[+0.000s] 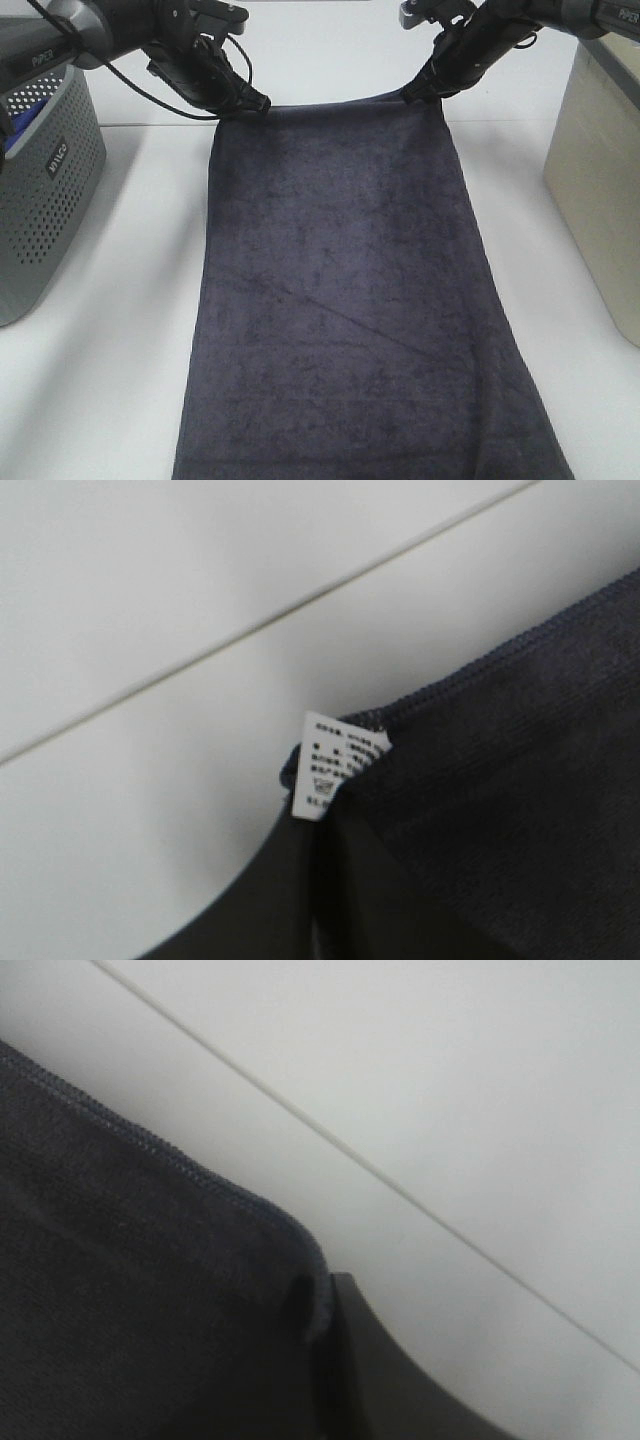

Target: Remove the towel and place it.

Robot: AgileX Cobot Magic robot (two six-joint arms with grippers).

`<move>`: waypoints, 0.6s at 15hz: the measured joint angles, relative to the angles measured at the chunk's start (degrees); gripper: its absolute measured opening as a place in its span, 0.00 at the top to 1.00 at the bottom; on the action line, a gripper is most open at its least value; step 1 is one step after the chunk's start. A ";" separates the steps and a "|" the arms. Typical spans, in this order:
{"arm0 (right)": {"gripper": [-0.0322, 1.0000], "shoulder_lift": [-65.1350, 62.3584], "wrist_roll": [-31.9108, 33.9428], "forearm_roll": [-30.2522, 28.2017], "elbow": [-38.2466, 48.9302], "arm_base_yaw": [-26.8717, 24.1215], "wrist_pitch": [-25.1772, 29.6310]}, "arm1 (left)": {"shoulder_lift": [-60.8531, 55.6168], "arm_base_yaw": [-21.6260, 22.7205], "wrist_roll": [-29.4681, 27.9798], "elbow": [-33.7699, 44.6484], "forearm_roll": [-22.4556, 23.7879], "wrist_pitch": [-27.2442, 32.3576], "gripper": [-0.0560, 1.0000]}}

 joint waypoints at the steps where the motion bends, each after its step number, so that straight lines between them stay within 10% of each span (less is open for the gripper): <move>1: 0.95 0.00 0.00 0.11 0.00 0.00 -2.06 | 0.00 0.00 0.00 0.00 0.40 -2.58 0.94; 9: 0.95 1.60 0.00 1.78 0.00 0.00 -11.97 | 0.63 0.11 1.72 0.00 1.55 -13.46 0.94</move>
